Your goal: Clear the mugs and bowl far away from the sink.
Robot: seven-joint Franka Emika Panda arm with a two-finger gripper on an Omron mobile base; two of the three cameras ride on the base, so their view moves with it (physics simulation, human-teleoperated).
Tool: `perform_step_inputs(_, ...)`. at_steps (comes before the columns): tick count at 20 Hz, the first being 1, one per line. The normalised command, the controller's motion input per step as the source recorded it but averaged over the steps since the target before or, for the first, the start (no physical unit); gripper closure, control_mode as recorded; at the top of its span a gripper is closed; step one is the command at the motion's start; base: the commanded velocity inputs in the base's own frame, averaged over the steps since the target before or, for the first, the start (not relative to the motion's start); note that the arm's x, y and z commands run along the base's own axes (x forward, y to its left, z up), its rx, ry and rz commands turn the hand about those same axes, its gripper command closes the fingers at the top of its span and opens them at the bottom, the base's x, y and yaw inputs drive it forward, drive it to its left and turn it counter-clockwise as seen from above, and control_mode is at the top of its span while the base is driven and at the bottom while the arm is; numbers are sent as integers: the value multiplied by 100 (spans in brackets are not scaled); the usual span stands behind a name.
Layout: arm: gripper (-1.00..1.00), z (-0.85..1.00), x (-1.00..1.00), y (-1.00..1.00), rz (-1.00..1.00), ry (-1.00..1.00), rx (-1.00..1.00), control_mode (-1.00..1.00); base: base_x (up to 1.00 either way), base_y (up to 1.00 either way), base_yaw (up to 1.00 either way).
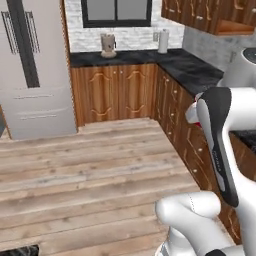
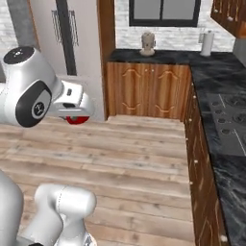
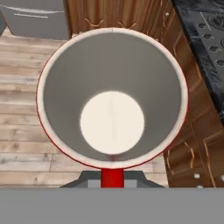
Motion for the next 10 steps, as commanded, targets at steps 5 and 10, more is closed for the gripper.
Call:
perform_step_inputs(5,100,0,0,0,0,0,0,100,100,-27,21)
perform_step_inputs(10,100,0,0,0,0,0,0,100,100,-81,11)
